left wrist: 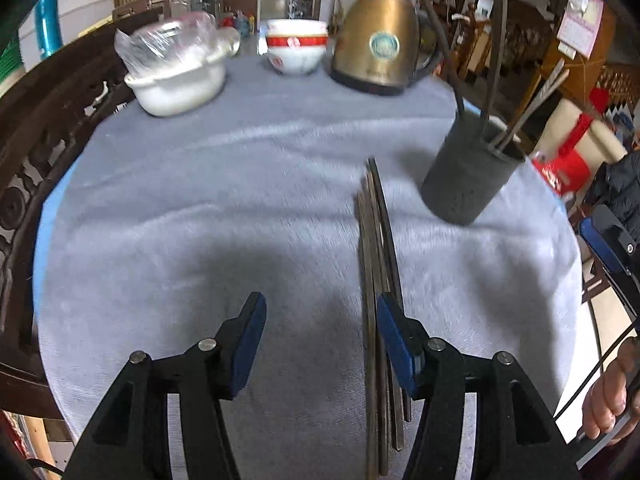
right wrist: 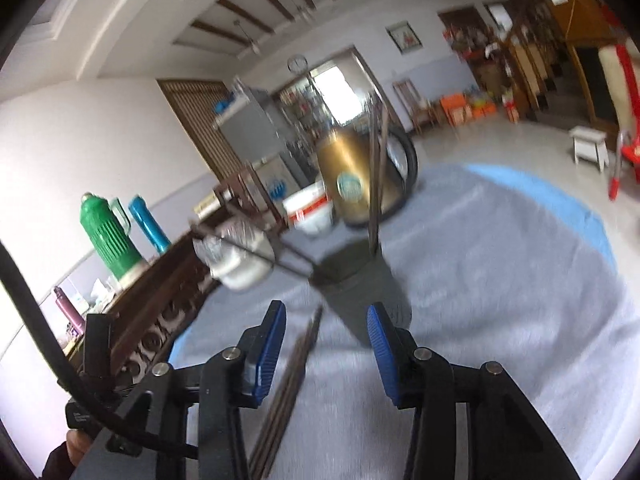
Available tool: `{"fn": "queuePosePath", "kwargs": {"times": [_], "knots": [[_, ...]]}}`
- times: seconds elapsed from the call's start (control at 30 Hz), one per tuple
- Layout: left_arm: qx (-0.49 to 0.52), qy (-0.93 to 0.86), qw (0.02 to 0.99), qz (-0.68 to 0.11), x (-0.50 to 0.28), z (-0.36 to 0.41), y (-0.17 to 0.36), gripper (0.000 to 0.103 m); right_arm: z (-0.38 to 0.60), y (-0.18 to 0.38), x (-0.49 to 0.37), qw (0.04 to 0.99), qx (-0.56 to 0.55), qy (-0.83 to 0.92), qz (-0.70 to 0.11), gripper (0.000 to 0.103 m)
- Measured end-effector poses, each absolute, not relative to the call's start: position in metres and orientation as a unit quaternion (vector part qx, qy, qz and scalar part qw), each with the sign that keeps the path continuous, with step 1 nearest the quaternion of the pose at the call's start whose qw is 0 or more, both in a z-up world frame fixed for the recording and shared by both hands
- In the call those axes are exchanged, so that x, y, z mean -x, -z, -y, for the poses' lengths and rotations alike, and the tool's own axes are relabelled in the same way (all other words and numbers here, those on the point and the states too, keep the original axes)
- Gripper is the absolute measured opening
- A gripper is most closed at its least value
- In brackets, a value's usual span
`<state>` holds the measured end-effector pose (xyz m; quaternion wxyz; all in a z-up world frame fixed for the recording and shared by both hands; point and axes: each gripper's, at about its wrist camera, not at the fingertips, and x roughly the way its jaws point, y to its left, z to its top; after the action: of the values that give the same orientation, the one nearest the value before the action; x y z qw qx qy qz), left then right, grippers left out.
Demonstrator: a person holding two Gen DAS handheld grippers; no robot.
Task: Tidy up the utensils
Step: 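Reach back to the chopsticks and close the right tool while the left grasps one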
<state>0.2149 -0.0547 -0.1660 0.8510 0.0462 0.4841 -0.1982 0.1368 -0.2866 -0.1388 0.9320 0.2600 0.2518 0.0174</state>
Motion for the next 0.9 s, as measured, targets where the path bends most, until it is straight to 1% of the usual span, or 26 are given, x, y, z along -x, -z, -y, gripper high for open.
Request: {"fn": "queuePosePath", "kwargs": {"times": [0.17, 0.47, 0.57, 0.6, 0.73, 0.83, 0.9], "knots": [[-0.050, 0.205, 0.845, -0.492, -0.220, 0.069, 0.173, 0.059, 0.283, 0.164, -0.141, 0.922, -0.266, -0.018, -0.282, 0.046], [-0.032, 0.199, 0.825, -0.528, -0.236, 0.075, 0.202, 0.059, 0.283, 0.182, -0.148, 0.908, -0.284, -0.017, -0.309, 0.046], [-0.021, 0.200, 0.826, -0.526, -0.240, 0.075, 0.203, 0.061, 0.284, 0.184, -0.150, 0.905, -0.289, -0.018, -0.313, 0.046], [-0.020, 0.198, 0.827, -0.525, -0.242, 0.074, 0.203, 0.064, 0.284, 0.184, -0.151, 0.904, -0.289, -0.018, -0.314, 0.046], [-0.020, 0.184, 0.834, -0.521, -0.249, 0.070, 0.203, 0.065, 0.282, 0.186, -0.153, 0.902, -0.290, -0.020, -0.319, 0.046], [-0.025, 0.178, 0.837, -0.517, -0.249, 0.066, 0.202, 0.065, 0.281, 0.187, -0.154, 0.900, -0.293, -0.022, -0.323, 0.046], [-0.042, 0.167, 0.840, -0.515, -0.248, 0.065, 0.203, 0.062, 0.279, 0.189, -0.156, 0.898, -0.292, -0.025, -0.327, 0.047]]}}
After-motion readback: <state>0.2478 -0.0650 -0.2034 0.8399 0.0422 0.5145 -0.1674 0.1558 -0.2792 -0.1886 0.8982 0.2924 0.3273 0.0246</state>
